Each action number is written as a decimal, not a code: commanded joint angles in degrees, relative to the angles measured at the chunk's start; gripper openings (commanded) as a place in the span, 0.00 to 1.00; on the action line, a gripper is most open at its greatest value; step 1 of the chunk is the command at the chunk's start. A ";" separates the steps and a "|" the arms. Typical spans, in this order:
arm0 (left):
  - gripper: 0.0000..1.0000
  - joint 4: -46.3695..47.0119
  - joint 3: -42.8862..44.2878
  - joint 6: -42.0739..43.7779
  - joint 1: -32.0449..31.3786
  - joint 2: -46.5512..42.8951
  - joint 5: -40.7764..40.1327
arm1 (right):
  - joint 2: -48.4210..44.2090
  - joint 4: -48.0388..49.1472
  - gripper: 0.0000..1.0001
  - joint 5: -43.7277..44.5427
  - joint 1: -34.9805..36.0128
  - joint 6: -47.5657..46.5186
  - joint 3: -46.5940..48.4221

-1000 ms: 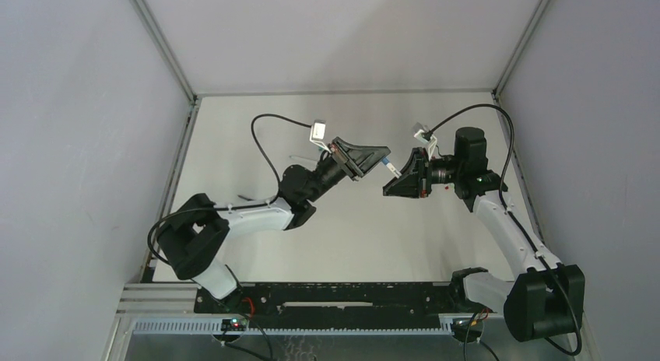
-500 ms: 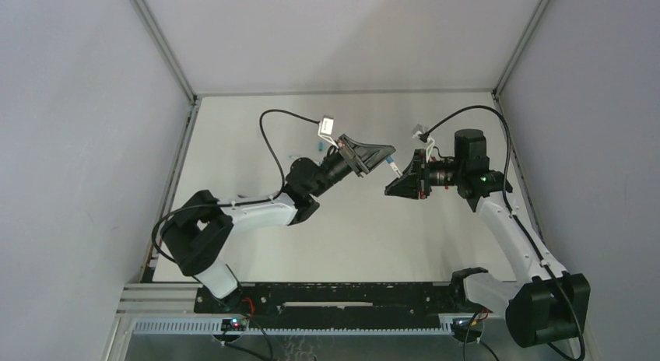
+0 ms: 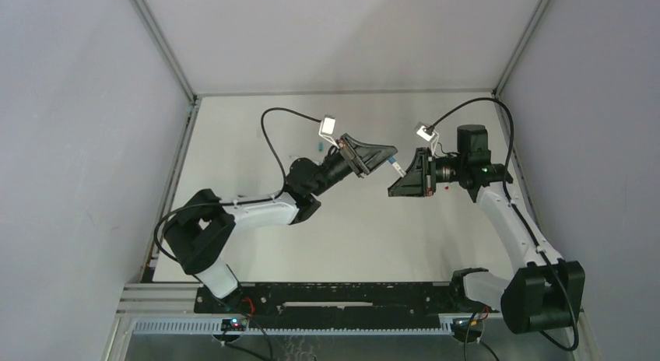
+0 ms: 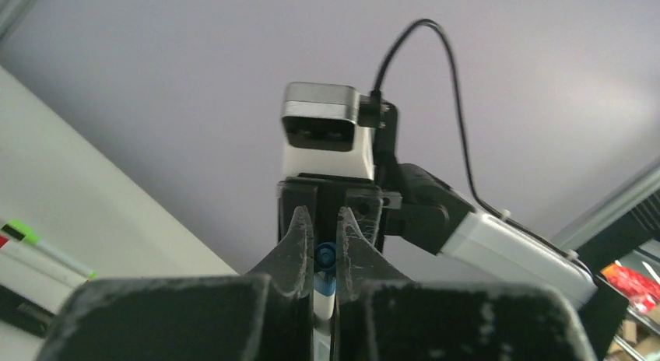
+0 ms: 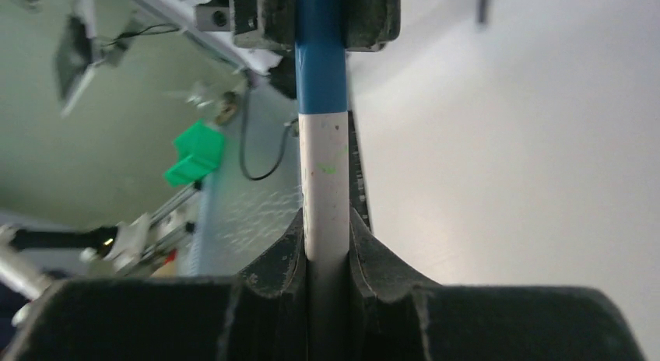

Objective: Insert the pens into the pen caps
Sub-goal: Press the pen cap onto the pen.

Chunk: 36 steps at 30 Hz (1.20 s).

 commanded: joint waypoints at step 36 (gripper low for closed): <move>0.72 -28.76 -11.64 19.72 1.08 -27.75 7.58 | 0.30 -4.15 0.00 3.26 2.18 -21.74 4.61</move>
